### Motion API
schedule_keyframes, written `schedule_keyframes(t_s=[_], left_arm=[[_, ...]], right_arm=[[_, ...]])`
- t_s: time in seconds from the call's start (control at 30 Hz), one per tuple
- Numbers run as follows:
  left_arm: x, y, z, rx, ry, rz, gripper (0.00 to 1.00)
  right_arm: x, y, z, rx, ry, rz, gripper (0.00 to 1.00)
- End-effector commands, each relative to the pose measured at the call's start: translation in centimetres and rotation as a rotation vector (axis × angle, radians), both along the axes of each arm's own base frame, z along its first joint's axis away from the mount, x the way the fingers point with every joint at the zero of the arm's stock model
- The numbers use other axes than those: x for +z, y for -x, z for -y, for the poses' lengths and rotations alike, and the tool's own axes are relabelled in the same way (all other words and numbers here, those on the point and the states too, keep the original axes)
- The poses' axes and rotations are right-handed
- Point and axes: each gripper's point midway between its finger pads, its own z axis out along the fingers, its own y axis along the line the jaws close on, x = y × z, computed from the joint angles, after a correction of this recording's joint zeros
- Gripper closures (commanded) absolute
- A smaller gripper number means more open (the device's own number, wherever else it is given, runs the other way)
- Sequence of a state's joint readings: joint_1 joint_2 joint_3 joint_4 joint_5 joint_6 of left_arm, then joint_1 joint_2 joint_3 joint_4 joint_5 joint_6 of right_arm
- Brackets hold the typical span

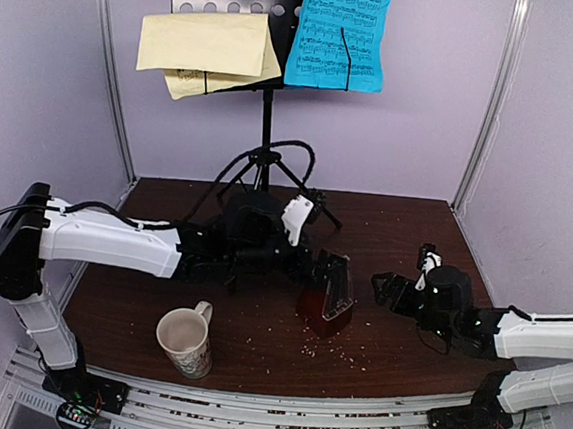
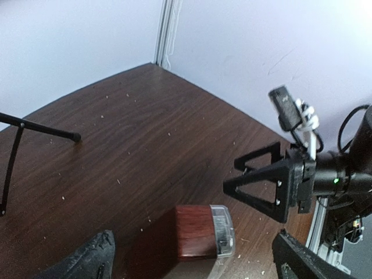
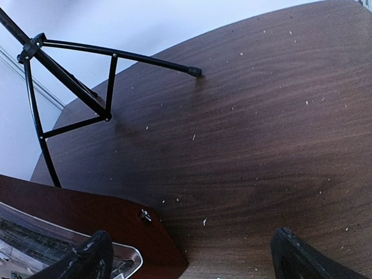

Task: Pack up the instrument practice props

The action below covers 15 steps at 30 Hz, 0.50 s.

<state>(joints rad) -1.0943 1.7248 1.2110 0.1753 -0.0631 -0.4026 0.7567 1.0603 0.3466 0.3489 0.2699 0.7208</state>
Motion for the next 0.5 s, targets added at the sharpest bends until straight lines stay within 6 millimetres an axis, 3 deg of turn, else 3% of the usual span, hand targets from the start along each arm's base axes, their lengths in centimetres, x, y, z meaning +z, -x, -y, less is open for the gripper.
schedule_keyframes(t_s=[0.0,0.2,0.47], left_arm=[[1.4,-1.2,-2.1,-0.128,0.133,-0.028,0.02],[-1.3,-3.8,-5.9,-0.116,0.172,-0.124,0.03],[-6.3,-6.7,-6.5,0.022,0.018,-0.176,0.04]], right_arm=[[-2.7,0.7,-0.1,-0.001,-0.012,-0.112,0.04],[-4.4,0.9,-0.7,0.019,0.0,-0.172,0.09],[-7.6,2.0,-1.2,0.027,-0.018,-0.298,0.16]])
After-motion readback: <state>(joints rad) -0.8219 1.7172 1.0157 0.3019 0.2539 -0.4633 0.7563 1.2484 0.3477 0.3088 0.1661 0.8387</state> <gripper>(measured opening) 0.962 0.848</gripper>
